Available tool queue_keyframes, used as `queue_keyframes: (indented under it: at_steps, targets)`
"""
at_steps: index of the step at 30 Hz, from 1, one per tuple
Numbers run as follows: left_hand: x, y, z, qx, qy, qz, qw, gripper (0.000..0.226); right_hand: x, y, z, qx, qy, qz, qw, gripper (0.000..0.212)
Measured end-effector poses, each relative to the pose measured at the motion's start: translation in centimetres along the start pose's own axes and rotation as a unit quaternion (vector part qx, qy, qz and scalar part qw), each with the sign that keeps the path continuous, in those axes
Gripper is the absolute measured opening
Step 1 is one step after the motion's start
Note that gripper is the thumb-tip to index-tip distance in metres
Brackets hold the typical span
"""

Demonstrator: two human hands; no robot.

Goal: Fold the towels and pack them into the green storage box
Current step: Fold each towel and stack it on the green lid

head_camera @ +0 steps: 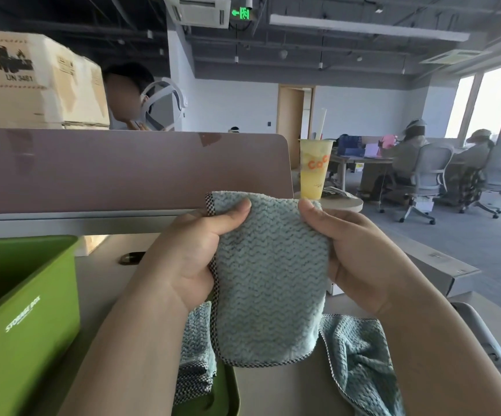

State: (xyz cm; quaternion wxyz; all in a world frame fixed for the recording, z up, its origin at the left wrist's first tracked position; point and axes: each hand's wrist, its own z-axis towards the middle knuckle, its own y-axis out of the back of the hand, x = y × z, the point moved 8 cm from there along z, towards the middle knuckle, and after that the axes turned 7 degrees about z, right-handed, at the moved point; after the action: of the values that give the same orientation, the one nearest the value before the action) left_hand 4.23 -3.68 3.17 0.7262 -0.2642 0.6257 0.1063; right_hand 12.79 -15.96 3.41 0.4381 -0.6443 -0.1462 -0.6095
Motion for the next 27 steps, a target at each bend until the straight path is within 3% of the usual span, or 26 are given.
queue_keyframes:
  at_steps: [2, 7, 9, 12, 16, 19, 23, 27]
  targets:
    - [-0.2, 0.3, 0.1, -0.012, -0.016, -0.008, 1.000, 0.033, 0.0, -0.2, -0.1, 0.015, 0.001, -0.021, 1.000, 0.038]
    - [-0.3, 0.2, 0.1, -0.013, -0.025, -0.016, 0.999, 0.039, 0.5, 0.4, 0.2, -0.021, 0.045, -0.017, 0.999, 0.022]
    - [-0.5, 0.2, 0.1, -0.014, -0.026, -0.024, 0.999, 0.031, 0.4, 0.2, 0.2, -0.012, 0.042, -0.025, 0.999, 0.028]
    - [-0.6, 0.6, 0.2, -0.024, -0.027, -0.032, 0.999, 0.037, -0.2, -0.5, -0.1, 0.032, 0.011, -0.079, 0.996, 0.037]
    - [-0.7, 1.1, 0.2, -0.032, -0.024, -0.040, 0.998, 0.034, -0.1, 0.0, 0.1, -0.018, 0.037, -0.073, 0.996, 0.019]
    - [-0.6, 1.0, 0.1, -0.025, -0.014, -0.047, 0.999, 0.030, -0.1, 0.1, 0.2, -0.031, 0.039, -0.037, 0.998, 0.025]
    - [-0.6, 1.0, 0.1, -0.020, 0.011, -0.128, 0.992, 0.019, -0.8, -1.1, -0.4, 0.074, -0.015, -0.098, 0.992, 0.038]
    - [-0.8, 1.1, -0.1, 0.026, 0.024, -0.186, 0.982, 0.026, -0.8, 0.0, 0.2, 0.023, 0.006, -0.079, 0.997, 0.037]
